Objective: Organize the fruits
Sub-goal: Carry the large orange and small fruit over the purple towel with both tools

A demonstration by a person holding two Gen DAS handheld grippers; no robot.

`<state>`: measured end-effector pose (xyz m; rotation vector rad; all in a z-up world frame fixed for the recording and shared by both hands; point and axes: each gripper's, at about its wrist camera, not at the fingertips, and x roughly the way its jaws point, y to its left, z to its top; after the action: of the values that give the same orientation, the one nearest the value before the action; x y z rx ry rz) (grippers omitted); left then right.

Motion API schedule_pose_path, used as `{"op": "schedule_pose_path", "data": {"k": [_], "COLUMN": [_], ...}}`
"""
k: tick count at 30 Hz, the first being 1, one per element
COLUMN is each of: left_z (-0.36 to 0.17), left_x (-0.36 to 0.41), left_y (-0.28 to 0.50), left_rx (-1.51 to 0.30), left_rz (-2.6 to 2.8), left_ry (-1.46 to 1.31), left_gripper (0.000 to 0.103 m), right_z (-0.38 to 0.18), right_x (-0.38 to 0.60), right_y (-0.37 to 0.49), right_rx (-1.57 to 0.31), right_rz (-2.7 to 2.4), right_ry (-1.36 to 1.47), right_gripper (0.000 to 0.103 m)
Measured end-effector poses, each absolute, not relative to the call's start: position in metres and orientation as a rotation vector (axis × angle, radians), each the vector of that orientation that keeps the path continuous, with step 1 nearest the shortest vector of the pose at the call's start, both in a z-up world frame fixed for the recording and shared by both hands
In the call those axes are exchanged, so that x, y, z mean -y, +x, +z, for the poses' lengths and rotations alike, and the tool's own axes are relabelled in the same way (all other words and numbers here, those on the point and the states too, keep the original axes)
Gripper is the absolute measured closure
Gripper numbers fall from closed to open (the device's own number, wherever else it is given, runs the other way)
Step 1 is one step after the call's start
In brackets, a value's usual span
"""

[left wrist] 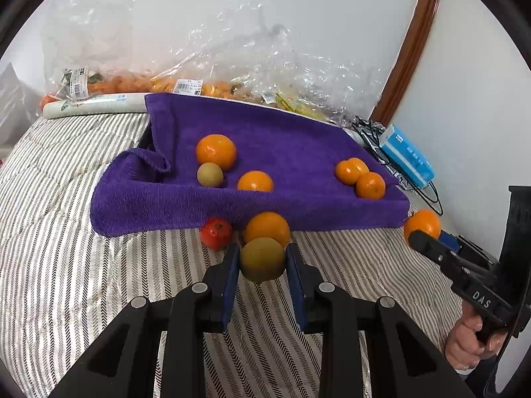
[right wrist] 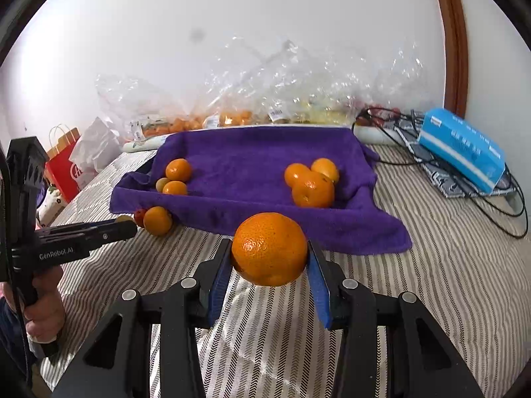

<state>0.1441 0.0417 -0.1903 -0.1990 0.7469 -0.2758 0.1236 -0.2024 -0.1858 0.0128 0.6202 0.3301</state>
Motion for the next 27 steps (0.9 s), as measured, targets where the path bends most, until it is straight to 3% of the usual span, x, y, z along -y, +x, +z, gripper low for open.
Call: {"op": "schedule_pose_path", "data": {"k": [27], "left_z": [-0.17], "left_x": [-0.053], "left_y": [0.131], "left_rx": [-0.654], "left_rz": [-0.202], "left_ry": [-0.216], "left_gripper": [0.076], "right_z": [-0.165], "right_x": [0.199], "right_y": [0.121], "right_rx": [-0.577], "right_rz": [0.349], "right_ry": [0.001], "right_gripper": [0.059]}}
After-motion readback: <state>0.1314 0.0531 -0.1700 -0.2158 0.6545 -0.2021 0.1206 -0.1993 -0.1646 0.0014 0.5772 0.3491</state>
